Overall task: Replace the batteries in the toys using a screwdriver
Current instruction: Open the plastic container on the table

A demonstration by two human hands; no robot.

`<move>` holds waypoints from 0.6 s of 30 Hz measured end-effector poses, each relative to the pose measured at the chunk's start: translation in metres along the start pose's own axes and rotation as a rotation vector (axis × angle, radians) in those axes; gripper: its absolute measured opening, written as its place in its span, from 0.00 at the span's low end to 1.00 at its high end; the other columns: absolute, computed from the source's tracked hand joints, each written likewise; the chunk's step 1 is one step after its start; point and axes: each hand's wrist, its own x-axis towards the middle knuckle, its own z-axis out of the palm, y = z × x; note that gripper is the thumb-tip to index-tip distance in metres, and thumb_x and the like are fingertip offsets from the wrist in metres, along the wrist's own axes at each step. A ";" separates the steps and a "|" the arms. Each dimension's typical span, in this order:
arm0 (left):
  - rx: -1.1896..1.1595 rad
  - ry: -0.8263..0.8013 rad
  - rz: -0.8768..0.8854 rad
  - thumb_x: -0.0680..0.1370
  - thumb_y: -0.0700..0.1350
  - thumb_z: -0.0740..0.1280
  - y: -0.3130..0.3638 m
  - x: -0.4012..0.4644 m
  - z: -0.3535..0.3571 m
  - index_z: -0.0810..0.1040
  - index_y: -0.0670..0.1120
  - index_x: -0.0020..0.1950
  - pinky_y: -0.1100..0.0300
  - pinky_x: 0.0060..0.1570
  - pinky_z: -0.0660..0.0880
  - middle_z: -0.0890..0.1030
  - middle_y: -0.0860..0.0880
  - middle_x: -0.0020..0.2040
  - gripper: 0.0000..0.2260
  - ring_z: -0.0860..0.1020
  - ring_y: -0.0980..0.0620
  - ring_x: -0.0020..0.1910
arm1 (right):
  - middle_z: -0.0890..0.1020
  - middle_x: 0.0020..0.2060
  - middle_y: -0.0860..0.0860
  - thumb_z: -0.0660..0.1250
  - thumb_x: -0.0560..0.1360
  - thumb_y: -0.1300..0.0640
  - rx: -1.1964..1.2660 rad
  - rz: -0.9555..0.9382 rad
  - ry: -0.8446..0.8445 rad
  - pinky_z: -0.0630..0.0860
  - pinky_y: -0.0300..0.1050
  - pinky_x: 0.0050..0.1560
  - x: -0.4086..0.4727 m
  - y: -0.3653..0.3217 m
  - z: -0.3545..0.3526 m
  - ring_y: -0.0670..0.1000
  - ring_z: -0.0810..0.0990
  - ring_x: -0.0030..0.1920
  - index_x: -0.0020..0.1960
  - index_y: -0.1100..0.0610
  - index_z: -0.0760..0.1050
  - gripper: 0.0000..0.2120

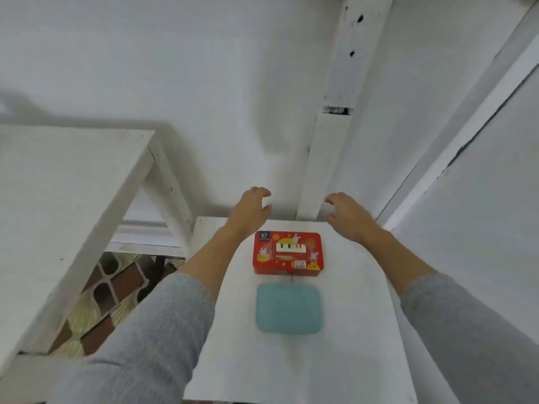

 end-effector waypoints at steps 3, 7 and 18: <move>0.015 -0.089 -0.115 0.80 0.42 0.63 -0.041 -0.023 0.050 0.71 0.42 0.67 0.59 0.64 0.64 0.69 0.44 0.69 0.15 0.65 0.47 0.69 | 0.71 0.64 0.56 0.59 0.78 0.57 0.011 0.094 -0.107 0.68 0.51 0.62 -0.017 0.029 0.060 0.55 0.69 0.63 0.67 0.59 0.66 0.18; -0.002 -0.191 -0.210 0.79 0.42 0.65 -0.097 -0.066 0.117 0.72 0.44 0.67 0.52 0.69 0.63 0.64 0.44 0.73 0.17 0.59 0.46 0.72 | 0.70 0.62 0.58 0.62 0.77 0.58 0.138 0.211 -0.270 0.68 0.53 0.63 -0.046 0.063 0.140 0.58 0.69 0.63 0.68 0.57 0.66 0.20; -0.182 -0.302 -0.389 0.76 0.37 0.67 -0.158 -0.111 0.186 0.66 0.48 0.72 0.61 0.51 0.70 0.73 0.40 0.59 0.25 0.73 0.48 0.50 | 0.75 0.53 0.59 0.60 0.78 0.61 0.444 0.416 -0.305 0.69 0.42 0.48 -0.086 0.086 0.228 0.53 0.73 0.48 0.71 0.52 0.62 0.22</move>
